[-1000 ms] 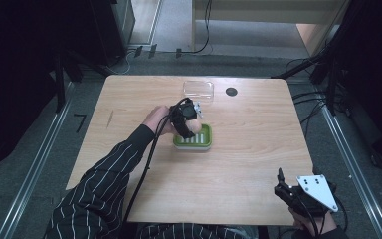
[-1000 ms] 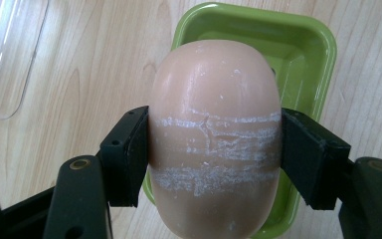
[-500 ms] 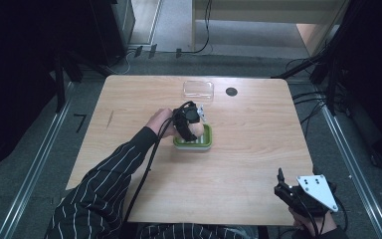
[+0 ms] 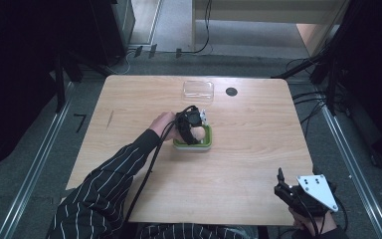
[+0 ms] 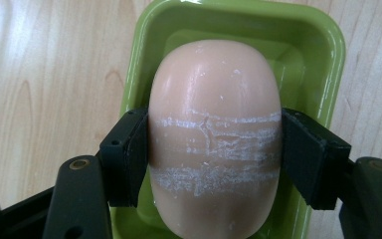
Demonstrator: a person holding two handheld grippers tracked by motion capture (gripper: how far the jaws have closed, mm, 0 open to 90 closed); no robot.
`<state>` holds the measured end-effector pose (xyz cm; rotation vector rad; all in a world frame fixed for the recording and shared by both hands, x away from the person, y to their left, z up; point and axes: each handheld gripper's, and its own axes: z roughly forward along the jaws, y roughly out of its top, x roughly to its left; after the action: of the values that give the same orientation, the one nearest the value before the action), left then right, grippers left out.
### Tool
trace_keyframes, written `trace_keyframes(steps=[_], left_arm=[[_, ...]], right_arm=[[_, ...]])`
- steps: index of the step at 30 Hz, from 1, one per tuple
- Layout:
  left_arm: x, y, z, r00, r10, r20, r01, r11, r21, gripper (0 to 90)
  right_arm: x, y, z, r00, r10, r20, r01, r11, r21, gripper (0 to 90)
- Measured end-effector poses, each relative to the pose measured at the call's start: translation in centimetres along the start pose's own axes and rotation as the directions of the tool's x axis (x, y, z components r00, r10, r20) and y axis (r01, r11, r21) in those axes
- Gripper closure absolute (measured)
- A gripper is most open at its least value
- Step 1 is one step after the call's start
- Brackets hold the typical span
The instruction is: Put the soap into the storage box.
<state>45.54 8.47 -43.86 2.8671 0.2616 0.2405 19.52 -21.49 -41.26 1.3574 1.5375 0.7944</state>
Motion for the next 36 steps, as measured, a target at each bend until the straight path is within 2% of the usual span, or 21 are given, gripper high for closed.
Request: trace_keyframes(steps=[1, 6, 9, 12, 14, 16, 20, 26, 27, 33, 36], left_arm=[[0.0, 0.0, 0.1, 0.9999, -0.013, 0.007, 0.013, 0.9999, -0.004, 33.4], [0.2, -0.2, 0.1, 0.9993, -0.03, 0.024, 0.03, 0.9995, -0.005, 33.0], [0.3, -0.3, 0.1, 0.9993, -0.034, 0.014, 0.035, 0.9994, -0.007, 29.7], [0.3, -0.3, -0.1, 0.9986, -0.051, 0.011, 0.052, 0.9982, -0.031, 28.1], [0.3, -0.3, -0.4, 0.9975, -0.069, 0.013, 0.07, 0.9962, -0.052, 25.0], [0.5, -0.2, -0.9, 0.9963, -0.085, 0.012, 0.085, 0.9953, -0.046, 16.2], [0.4, -0.5, -1.7, 0.9955, -0.095, -0.008, 0.094, 0.9948, -0.039, 13.8], [0.3, -1.2, -2.7, 0.9878, -0.153, -0.028, 0.153, 0.9881, -0.017, 10.7], [0.4, -1.4, -2.9, 0.9877, -0.153, -0.03, 0.153, 0.9881, -0.005, 10.5], [-0.1, -2.7, -4.1, 0.9767, -0.209, -0.047, 0.209, 0.9779, -0.003, 7.7], [-0.3, -3.7, -4.8, 0.9685, -0.241, -0.062, 0.242, 0.9703, 0.004, 6.4]], right_arm=[[0.0, 0.0, 0.0, 1.0, 0.0, -0.001, 0.0, 1.0, 0.0, 13.6], [0.0, 0.0, 0.0, 1.0, 0.0, -0.001, 0.0, 1.0, -0.002, 13.6], [0.0, 0.0, 0.0, 1.0, -0.001, -0.002, 0.001, 1.0, -0.002, 13.6], [0.0, 0.0, 0.0, 1.0, -0.001, -0.003, 0.001, 1.0, -0.003, 13.6], [0.0, 0.0, 0.0, 1.0, -0.001, -0.002, 0.001, 1.0, -0.003, 13.6], [0.1, 0.0, 0.0, 1.0, 0.0, -0.003, 0.0, 1.0, -0.003, 13.6], [0.1, 0.1, 0.0, 1.0, 0.001, -0.002, -0.001, 1.0, -0.004, 13.6], [0.1, 0.1, 0.1, 1.0, 0.004, -0.008, -0.004, 1.0, -0.01, 13.6], [0.1, 0.1, 0.1, 0.9999, 0.007, -0.007, -0.007, 1.0, -0.009, 13.6], [0.2, 0.2, 0.2, 0.9999, 0.005, -0.014, -0.006, 1.0, -0.011, 13.6], [0.2, 0.2, 0.2, 0.9999, 0.005, -0.016, -0.006, 1.0, -0.014, 13.6]])
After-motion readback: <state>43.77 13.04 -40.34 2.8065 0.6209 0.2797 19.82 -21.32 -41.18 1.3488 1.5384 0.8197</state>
